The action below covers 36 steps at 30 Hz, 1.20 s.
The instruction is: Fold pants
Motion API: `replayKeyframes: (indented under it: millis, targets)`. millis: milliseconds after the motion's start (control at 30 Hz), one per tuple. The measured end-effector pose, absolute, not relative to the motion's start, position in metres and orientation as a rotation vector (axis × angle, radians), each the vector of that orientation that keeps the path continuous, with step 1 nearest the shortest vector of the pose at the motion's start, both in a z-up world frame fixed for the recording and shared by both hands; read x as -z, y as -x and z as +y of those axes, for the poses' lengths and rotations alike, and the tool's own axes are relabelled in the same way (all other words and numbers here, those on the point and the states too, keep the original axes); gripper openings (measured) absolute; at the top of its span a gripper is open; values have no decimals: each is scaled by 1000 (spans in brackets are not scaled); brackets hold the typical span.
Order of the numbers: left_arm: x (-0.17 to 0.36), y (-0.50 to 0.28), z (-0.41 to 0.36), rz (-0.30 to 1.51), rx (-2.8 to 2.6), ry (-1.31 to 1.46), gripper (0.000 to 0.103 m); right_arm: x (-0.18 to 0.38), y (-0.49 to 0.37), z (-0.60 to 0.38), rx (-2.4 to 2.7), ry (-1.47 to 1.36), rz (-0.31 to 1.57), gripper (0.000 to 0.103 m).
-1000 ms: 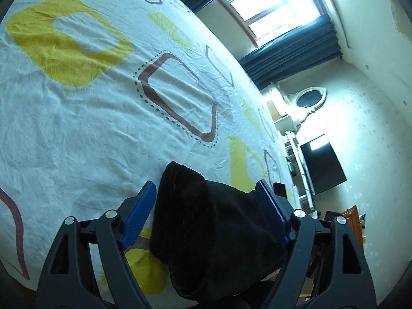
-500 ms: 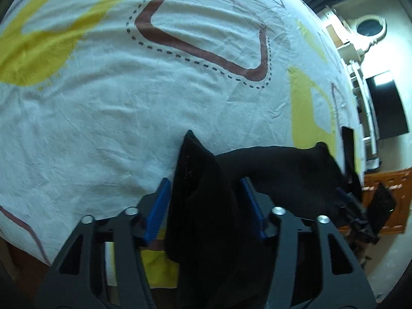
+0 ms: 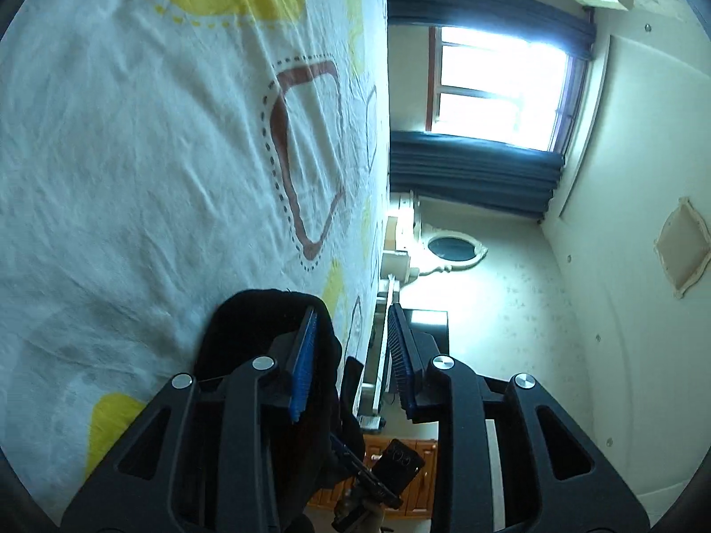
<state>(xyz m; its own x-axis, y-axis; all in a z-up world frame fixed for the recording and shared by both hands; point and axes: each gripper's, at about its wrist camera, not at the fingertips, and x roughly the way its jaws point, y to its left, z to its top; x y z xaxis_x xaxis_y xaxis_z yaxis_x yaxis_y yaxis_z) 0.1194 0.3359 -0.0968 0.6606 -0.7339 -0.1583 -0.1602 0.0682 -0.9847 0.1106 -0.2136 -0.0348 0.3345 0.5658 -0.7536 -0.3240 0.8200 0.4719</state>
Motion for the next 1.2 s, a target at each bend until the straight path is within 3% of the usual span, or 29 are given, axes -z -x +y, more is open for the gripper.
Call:
replayKeyframes:
  millis: [67, 133, 233, 333, 467, 600, 633, 700, 867, 967, 1033, 1200]
  targets:
    - [97, -115, 343, 777, 453, 1438, 30, 32, -113, -215, -594, -266, 1078, 75]
    - [92, -113, 338, 833, 438, 1364, 50, 26, -120, -219, -593, -288, 1060, 75]
    - [70, -113, 318, 893, 412, 1140, 57, 19, -143, -225, -594, -327, 1041, 77]
    - [47, -121, 294, 918, 390, 916, 74, 19, -177, -220, -585, -319, 1054, 80]
    - [40, -138, 274, 957, 363, 766, 77, 26, -220, -191, -609, -146, 1074, 81]
    - [46, -144, 261, 1022, 326, 641, 79, 57, -246, -161, -724, -60, 1236, 81]
    - [49, -143, 260, 1035, 315, 621, 79, 57, -245, -158, -725, -31, 1218, 68]
    - [52, -135, 259, 1024, 281, 599, 79, 49, -246, -156, -753, -66, 1181, 9]
    - [50, -134, 268, 968, 225, 657, 79, 44, -258, -148, -671, -71, 1172, 11]
    - [57, -131, 270, 988, 211, 677, 79, 41, -247, -166, -671, -167, 1093, 31]
    - [53, -123, 272, 973, 200, 665, 79, 27, -230, -194, -670, -244, 1026, 66]
    - [24, -108, 265, 903, 121, 522, 79, -11, -173, -297, -571, -276, 946, 69]
